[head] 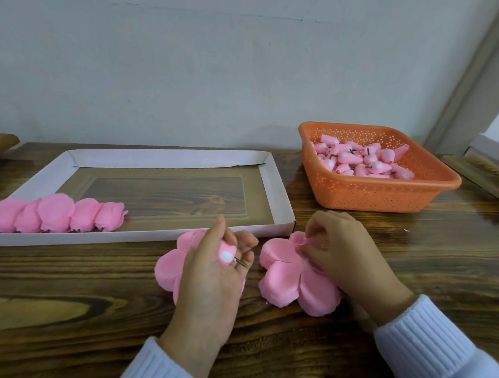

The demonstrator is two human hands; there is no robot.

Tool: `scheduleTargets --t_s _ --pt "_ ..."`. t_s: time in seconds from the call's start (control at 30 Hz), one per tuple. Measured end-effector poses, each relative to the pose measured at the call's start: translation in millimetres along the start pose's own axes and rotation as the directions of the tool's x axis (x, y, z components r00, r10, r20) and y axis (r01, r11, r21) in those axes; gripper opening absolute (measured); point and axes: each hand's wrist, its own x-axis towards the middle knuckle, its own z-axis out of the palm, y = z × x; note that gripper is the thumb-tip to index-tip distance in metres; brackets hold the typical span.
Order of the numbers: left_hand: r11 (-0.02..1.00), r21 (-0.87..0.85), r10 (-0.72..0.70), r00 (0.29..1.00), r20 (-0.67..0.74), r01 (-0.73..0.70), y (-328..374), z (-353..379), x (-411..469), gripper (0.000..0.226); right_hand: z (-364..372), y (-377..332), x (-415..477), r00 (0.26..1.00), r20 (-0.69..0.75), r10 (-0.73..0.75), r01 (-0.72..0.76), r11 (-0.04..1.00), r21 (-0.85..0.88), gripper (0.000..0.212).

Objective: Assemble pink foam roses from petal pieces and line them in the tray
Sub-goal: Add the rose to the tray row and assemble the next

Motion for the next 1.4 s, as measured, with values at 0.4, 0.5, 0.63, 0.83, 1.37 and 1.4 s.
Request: scheduleTargets --t_s 0.4,0.5,0.63,0.83,1.37,1.4 --pt "1.000 0.016 -0.001 1.000 -0.003 0.001 -1.3 -1.5 0.3 0.031 -3.3 -1.7 -0.7 0.995 -0.058 -0.078 0.081 0.995 0.065 0.024" --pt "1.000 0.019 0.005 1.000 -0.002 -0.005 -1.1 -1.0 -0.3 0.030 -4.8 -1.4 -0.6 0.990 -0.108 -0.095 0.104 0.991 0.080 0.018" --pt "1.000 0.009 0.007 1.000 -0.005 -0.007 -1.3 0.2 -0.7 0.034 -4.6 -1.1 -1.0 0.997 -0.063 0.037 -0.019 0.963 0.269 0.011" --pt "0.999 -0.029 0.023 0.999 -0.039 -0.024 -1.2 0.8 0.8 0.056 -13.1 -6.9 1.3 0.929 -0.045 0.368 -0.238 0.686 0.688 0.010" --pt "0.973 0.171 0.130 0.982 0.139 -0.153 -4.8 2.7 -7.3 0.052 -16.2 -29.7 -9.8 0.833 0.466 0.298 -0.535 0.221 0.816 0.011" --pt "0.960 0.210 0.153 0.976 0.157 -0.184 -5.6 3.1 -7.5 0.054 -14.8 -30.7 -10.5 0.851 0.406 0.333 -0.507 0.322 0.799 0.012"
